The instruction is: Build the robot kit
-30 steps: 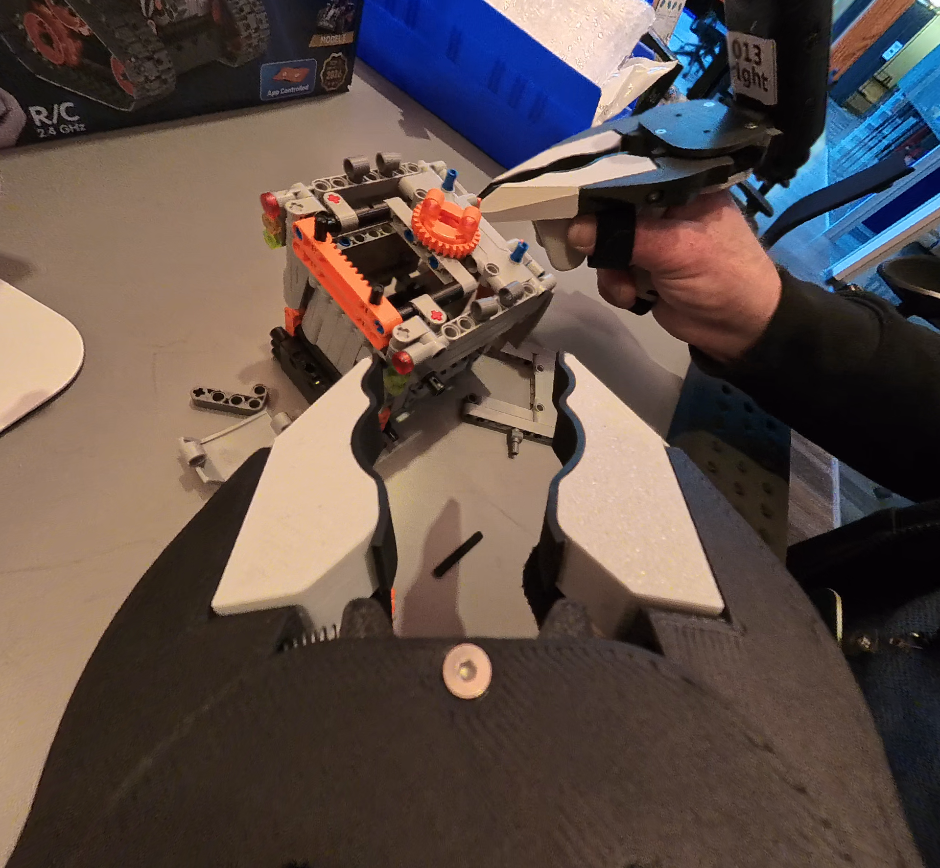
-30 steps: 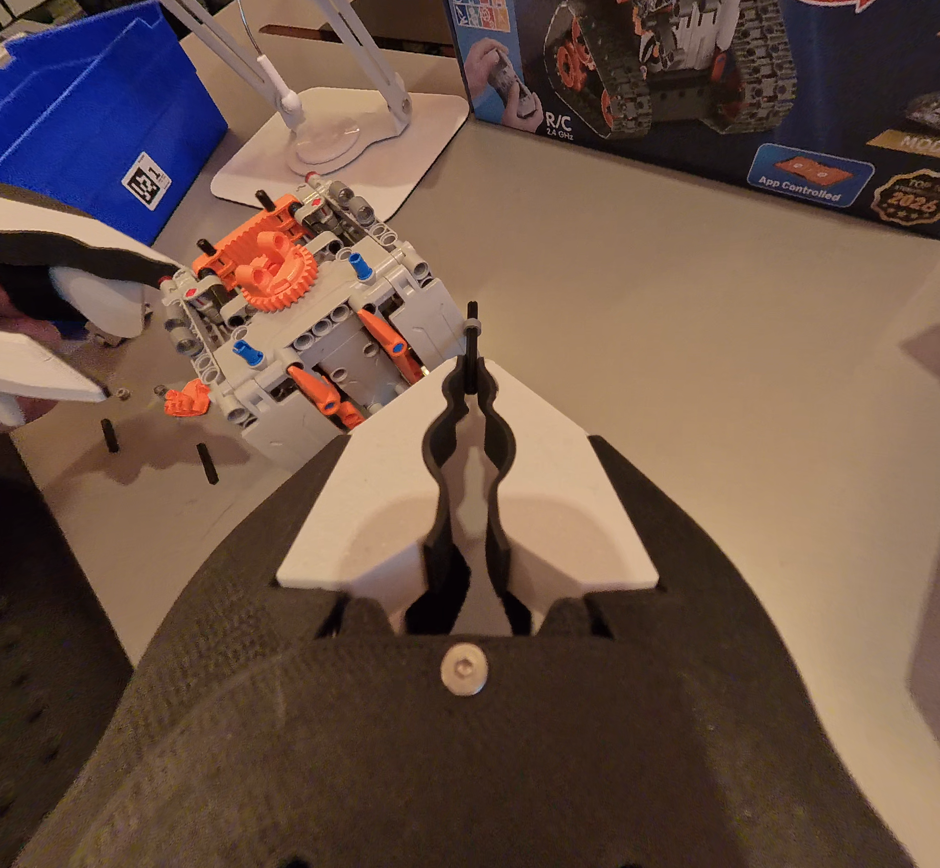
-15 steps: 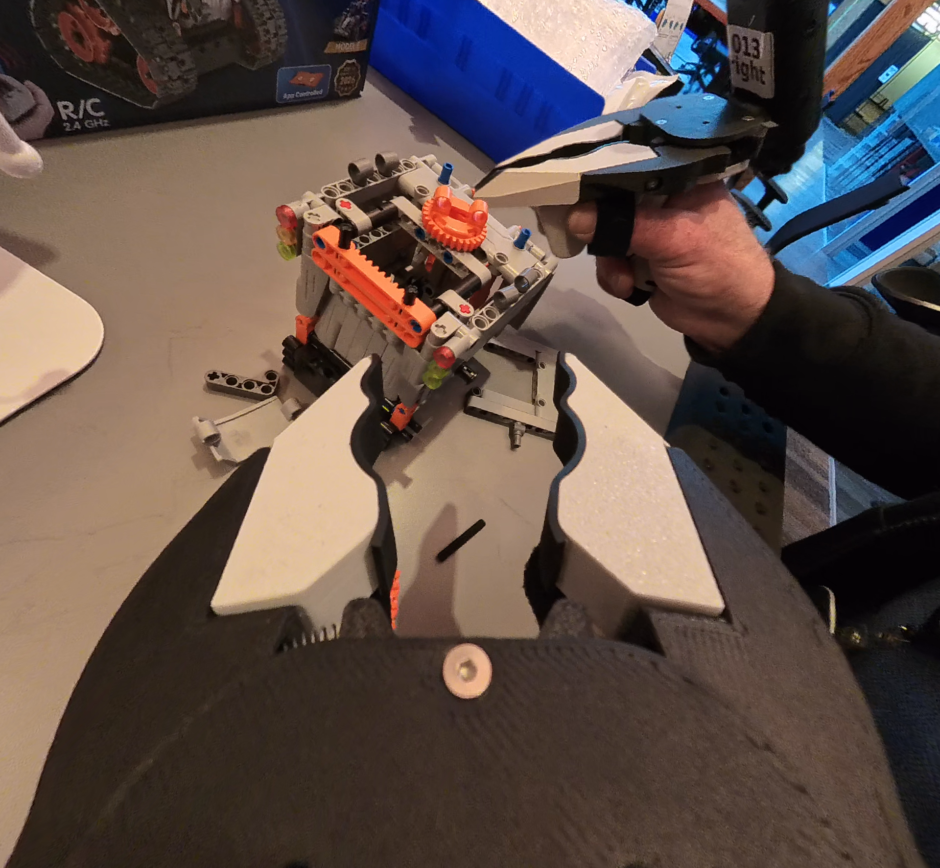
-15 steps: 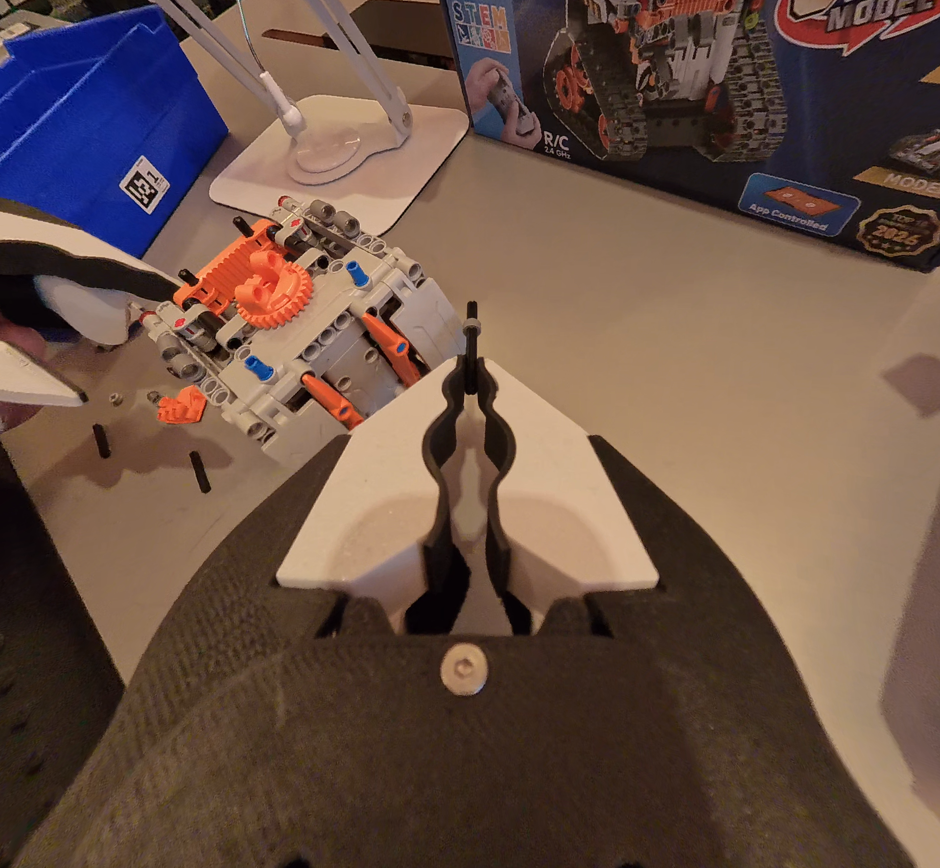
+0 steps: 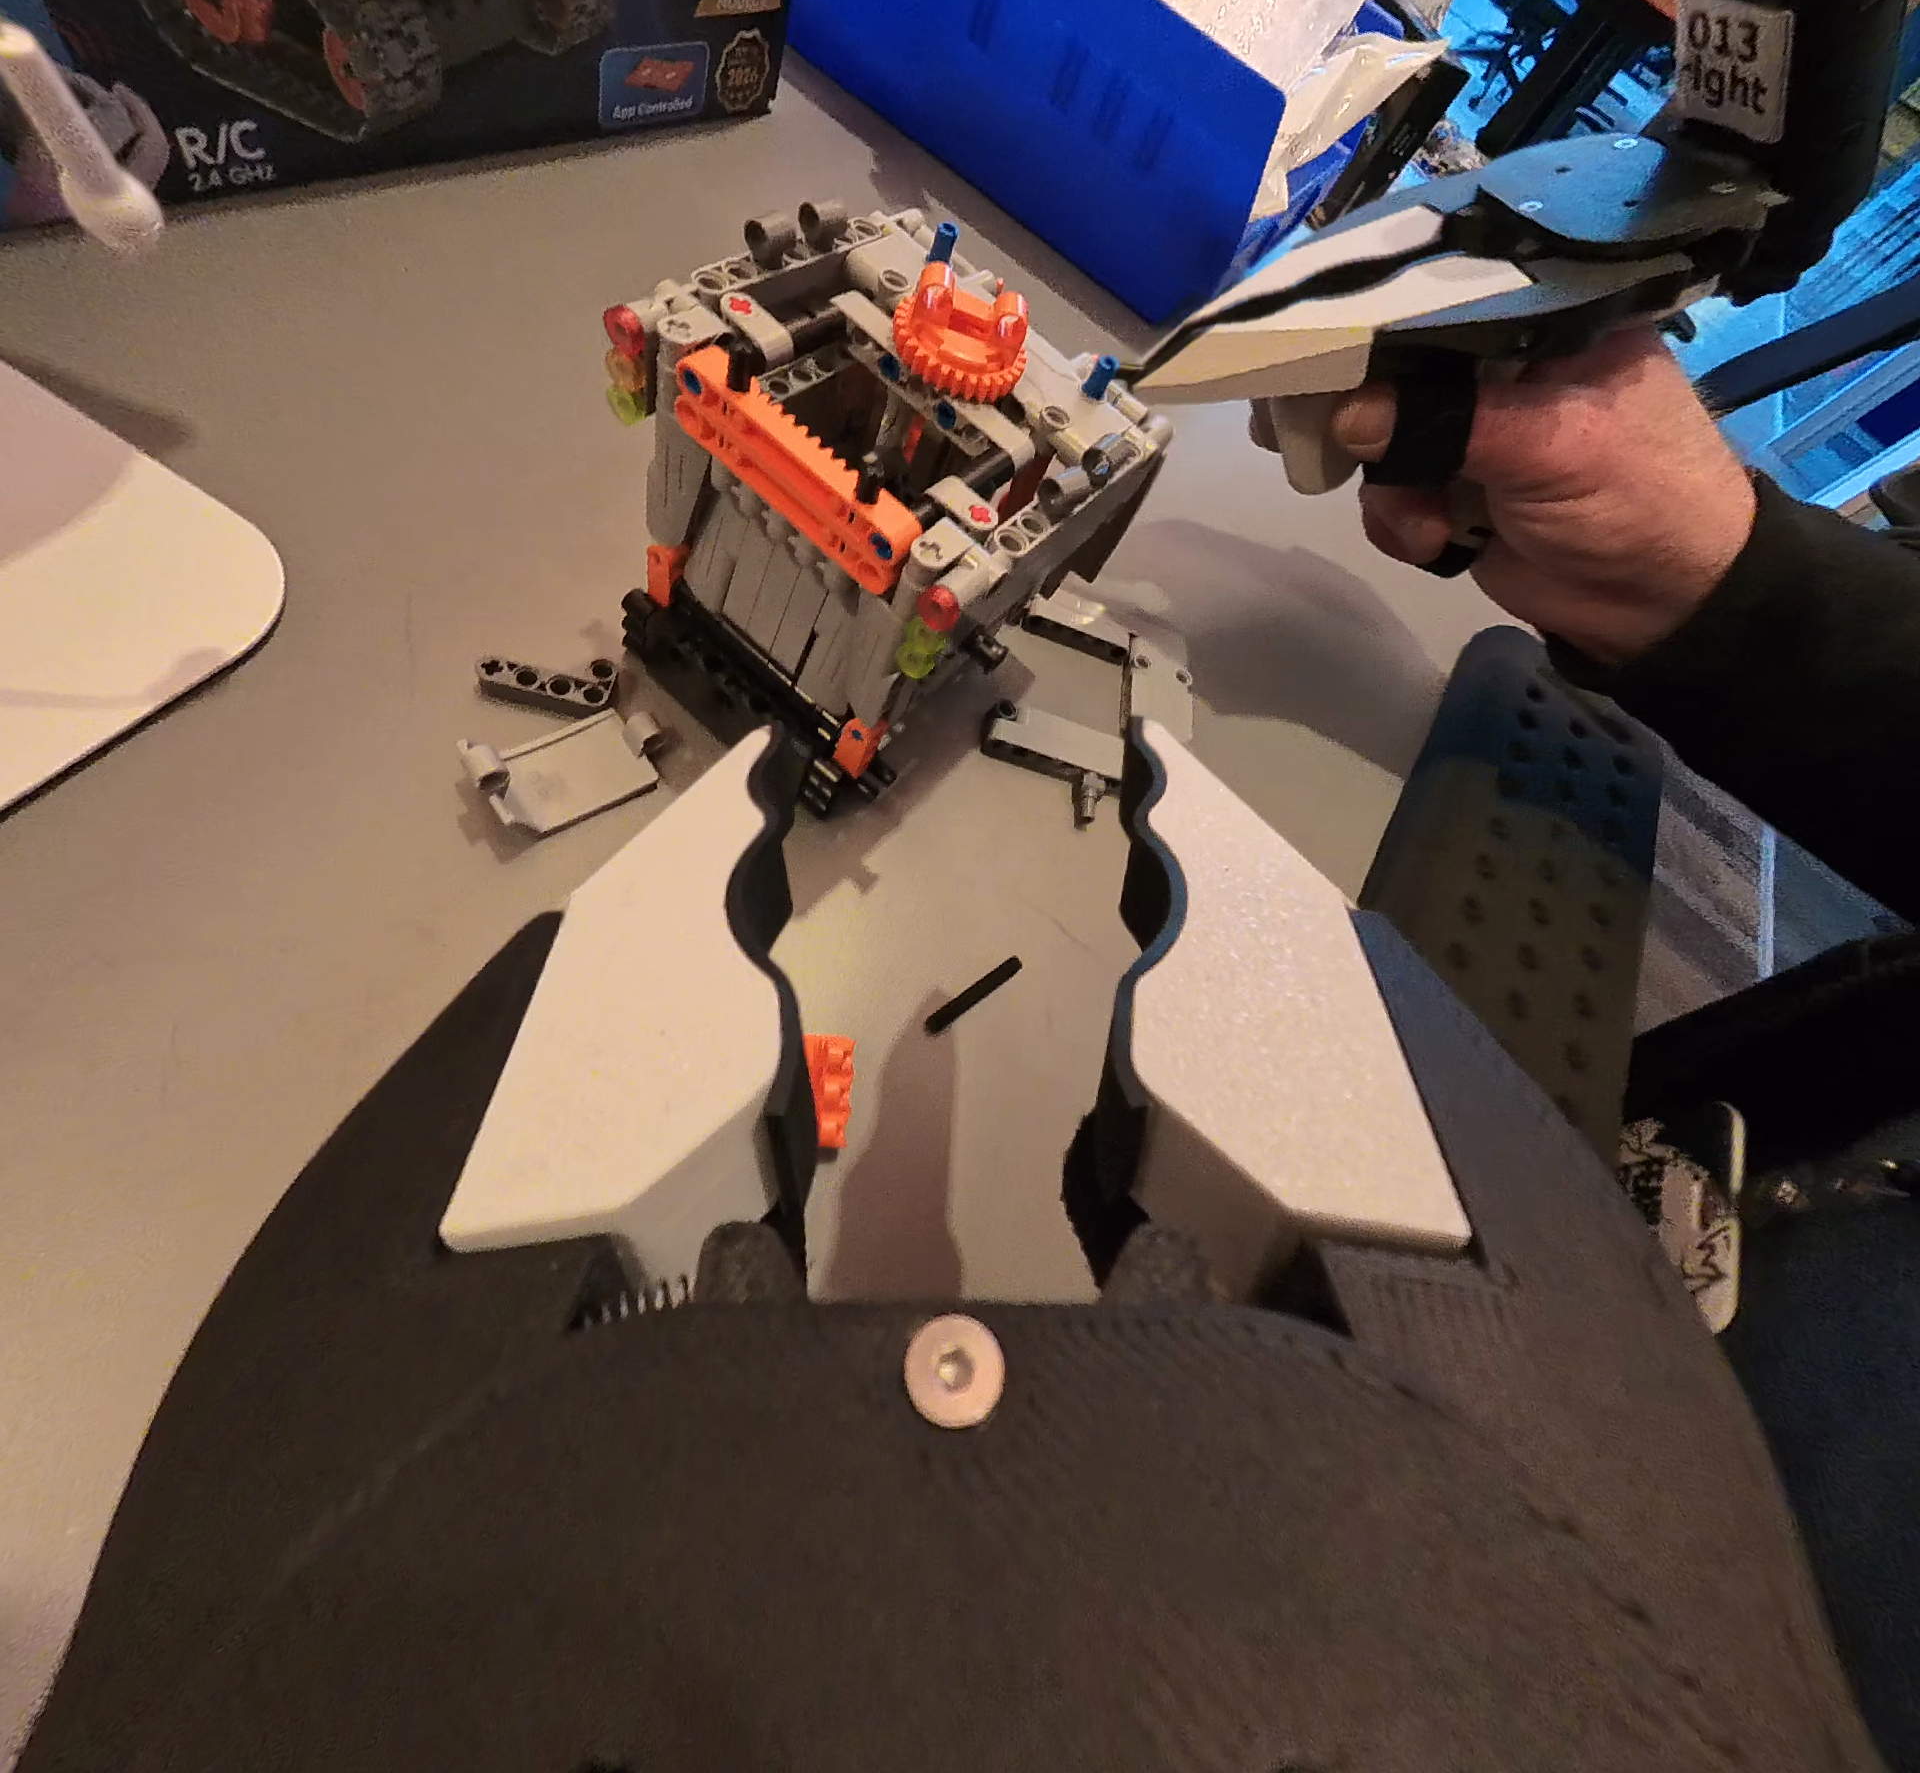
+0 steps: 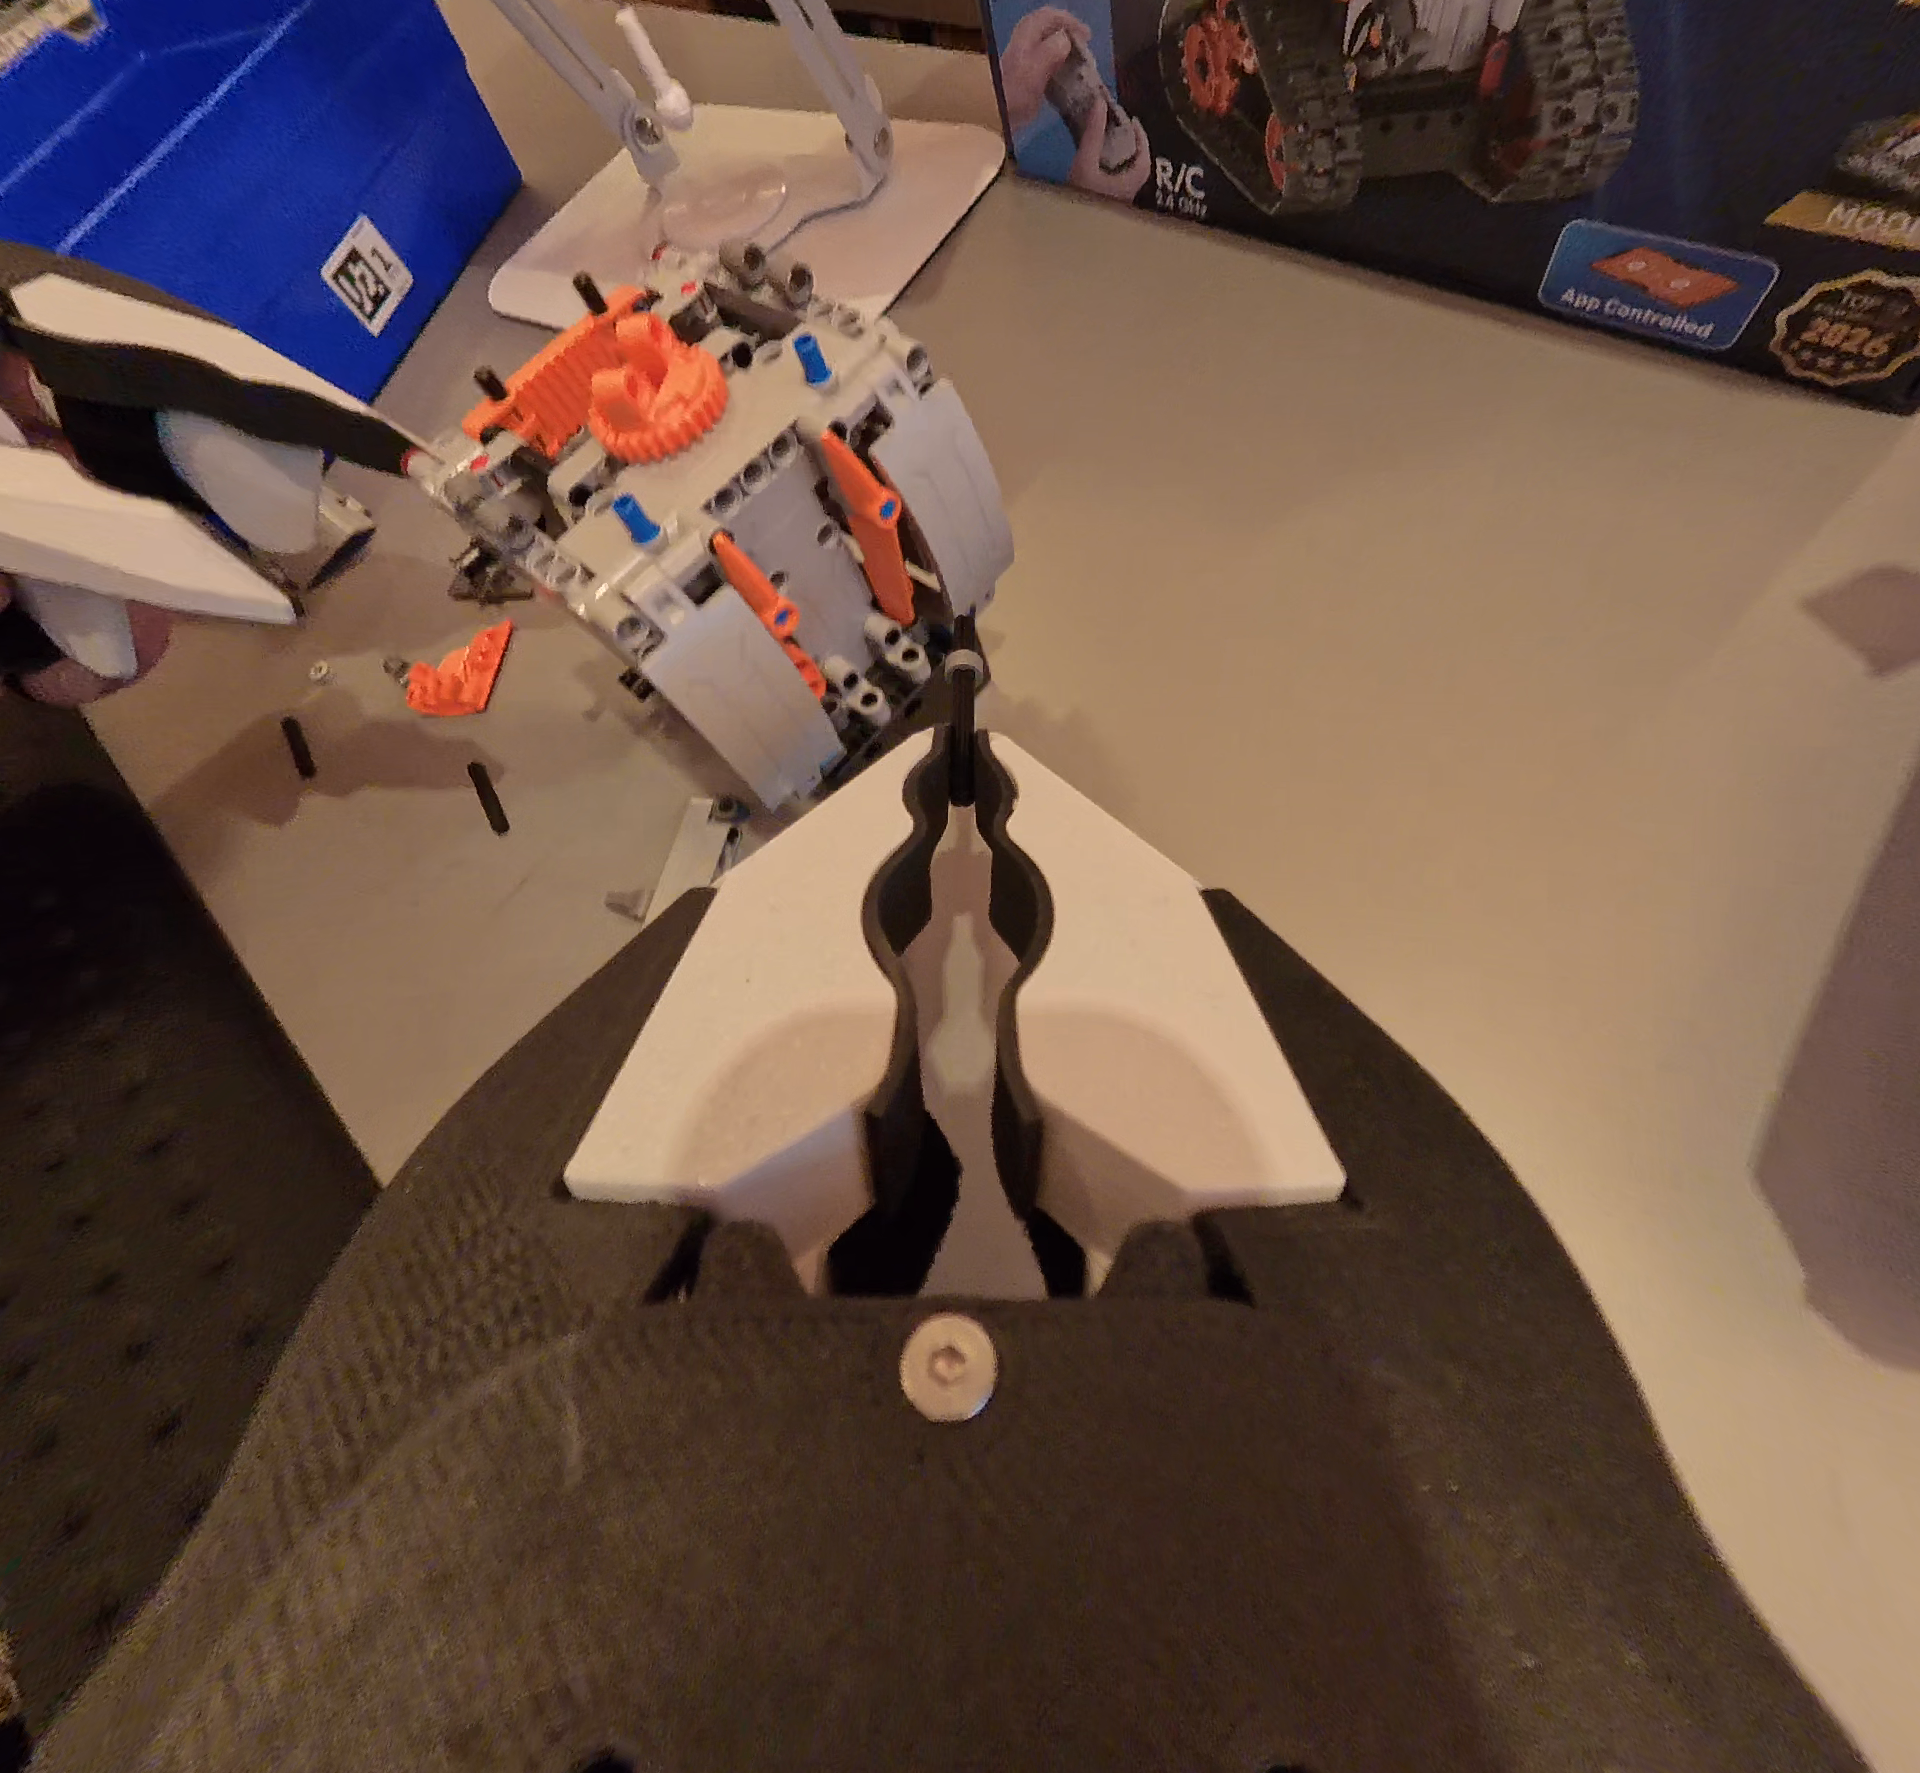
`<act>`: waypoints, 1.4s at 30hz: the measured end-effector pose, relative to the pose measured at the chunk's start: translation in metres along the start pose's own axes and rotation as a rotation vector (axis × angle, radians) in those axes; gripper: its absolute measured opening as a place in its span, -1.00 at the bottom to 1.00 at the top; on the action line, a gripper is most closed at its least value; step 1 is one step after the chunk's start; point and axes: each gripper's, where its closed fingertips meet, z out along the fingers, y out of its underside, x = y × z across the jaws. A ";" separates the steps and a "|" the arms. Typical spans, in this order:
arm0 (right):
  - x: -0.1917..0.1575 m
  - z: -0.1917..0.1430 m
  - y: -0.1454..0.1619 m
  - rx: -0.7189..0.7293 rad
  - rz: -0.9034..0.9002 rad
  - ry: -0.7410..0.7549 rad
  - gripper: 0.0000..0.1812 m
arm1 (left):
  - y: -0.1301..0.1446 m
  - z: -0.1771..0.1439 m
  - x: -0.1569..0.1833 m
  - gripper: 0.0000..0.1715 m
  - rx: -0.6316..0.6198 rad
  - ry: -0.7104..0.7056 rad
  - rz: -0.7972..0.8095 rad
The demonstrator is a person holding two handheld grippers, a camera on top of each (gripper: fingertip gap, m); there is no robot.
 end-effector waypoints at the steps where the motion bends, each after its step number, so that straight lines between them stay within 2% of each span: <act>1: -0.001 -0.003 0.004 -0.005 -0.006 -0.005 -1.00 | 0.002 -0.002 -0.001 -0.30 -0.003 -0.005 -0.001; 7: -0.014 -0.025 0.028 -0.061 -0.058 -0.047 -0.99 | 0.016 -0.013 0.000 -0.37 -0.036 -0.027 0.004; 11: -0.056 -0.030 0.041 -0.095 -0.163 -0.178 -0.99 | 0.030 -0.015 0.003 -0.42 -0.071 -0.039 0.023; 16: -0.106 -0.011 0.063 -0.178 -0.252 -0.309 -0.99 | 0.039 -0.009 0.015 -0.47 -0.092 -0.010 0.045; 23: -0.151 -0.004 0.045 -0.105 -0.261 -0.503 -0.99 | 0.048 0.005 0.058 -0.54 -0.152 0.122 0.204; 26: -0.159 -0.007 0.040 -0.088 -0.285 -0.560 -0.99 | 0.052 0.007 0.073 -0.60 -0.161 0.180 0.235; 31: -0.169 -0.012 0.035 -0.074 -0.286 -0.642 -0.99 | 0.047 0.005 0.086 -0.90 -0.110 0.221 0.248; 34: -0.170 -0.013 0.036 -0.078 -0.288 -0.663 -0.99 | 0.047 0.003 0.086 -0.85 -0.098 0.223 0.226; 36: -0.169 -0.012 0.037 -0.088 -0.299 -0.659 -0.99 | 0.041 -0.001 0.088 -0.88 -0.056 0.248 0.197; 42: -0.172 -0.012 0.034 -0.085 -0.277 -0.693 -0.98 | 0.041 -0.006 0.089 -0.92 -0.039 0.285 0.169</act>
